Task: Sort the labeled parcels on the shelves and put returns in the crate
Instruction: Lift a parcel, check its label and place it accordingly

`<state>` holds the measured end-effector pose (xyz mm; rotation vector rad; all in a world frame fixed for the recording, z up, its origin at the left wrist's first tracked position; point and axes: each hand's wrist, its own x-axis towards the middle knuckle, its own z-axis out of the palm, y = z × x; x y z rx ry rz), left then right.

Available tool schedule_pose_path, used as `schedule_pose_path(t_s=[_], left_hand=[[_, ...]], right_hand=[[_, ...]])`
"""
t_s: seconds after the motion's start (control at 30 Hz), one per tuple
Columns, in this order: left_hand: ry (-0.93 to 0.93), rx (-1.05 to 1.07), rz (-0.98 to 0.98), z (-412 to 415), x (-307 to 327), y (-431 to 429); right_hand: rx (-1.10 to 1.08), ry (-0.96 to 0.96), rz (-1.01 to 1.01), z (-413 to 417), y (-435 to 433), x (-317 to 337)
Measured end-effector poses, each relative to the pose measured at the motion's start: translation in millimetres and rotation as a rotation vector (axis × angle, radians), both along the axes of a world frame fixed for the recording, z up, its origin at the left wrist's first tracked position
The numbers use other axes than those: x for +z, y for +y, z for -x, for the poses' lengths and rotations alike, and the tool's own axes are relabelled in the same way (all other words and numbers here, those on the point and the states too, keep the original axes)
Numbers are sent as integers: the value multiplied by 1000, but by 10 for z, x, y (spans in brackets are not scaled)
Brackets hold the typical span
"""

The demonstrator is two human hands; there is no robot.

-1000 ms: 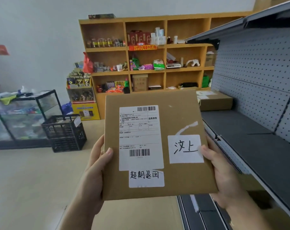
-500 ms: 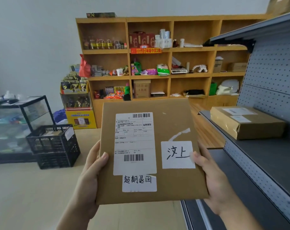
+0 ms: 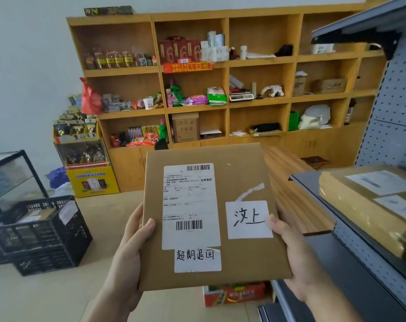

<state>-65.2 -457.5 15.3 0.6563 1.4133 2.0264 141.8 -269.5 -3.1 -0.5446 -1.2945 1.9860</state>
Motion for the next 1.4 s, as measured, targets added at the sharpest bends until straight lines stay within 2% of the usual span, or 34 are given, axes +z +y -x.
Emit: schedule_pose_path(t_s=[0.33, 0.67, 0.87, 1.1, 1.23, 1.4], left_hand=[[-60, 68, 47, 933, -108, 1600], [-118, -8, 132, 1936, -533, 2969], [-114, -119, 275, 2577, -1001, 4109], [-61, -332, 462, 2875, -1591, 5202], [-74, -401, 554, 2927, -1953, 5607], [-134, -441, 674, 2848, -2296, 5806]], right_hand=[[64, -41, -13, 1019, 1704, -56], [-38, -157, 29, 1784, 2901, -310], [-190, -388, 55, 2260, 3858, -479], [-323, -685, 99, 2475, 4824, -1038], [-284, -890, 65, 2527, 5196, -1364], [-230, -1036, 83, 2522, 5485, -1648]])
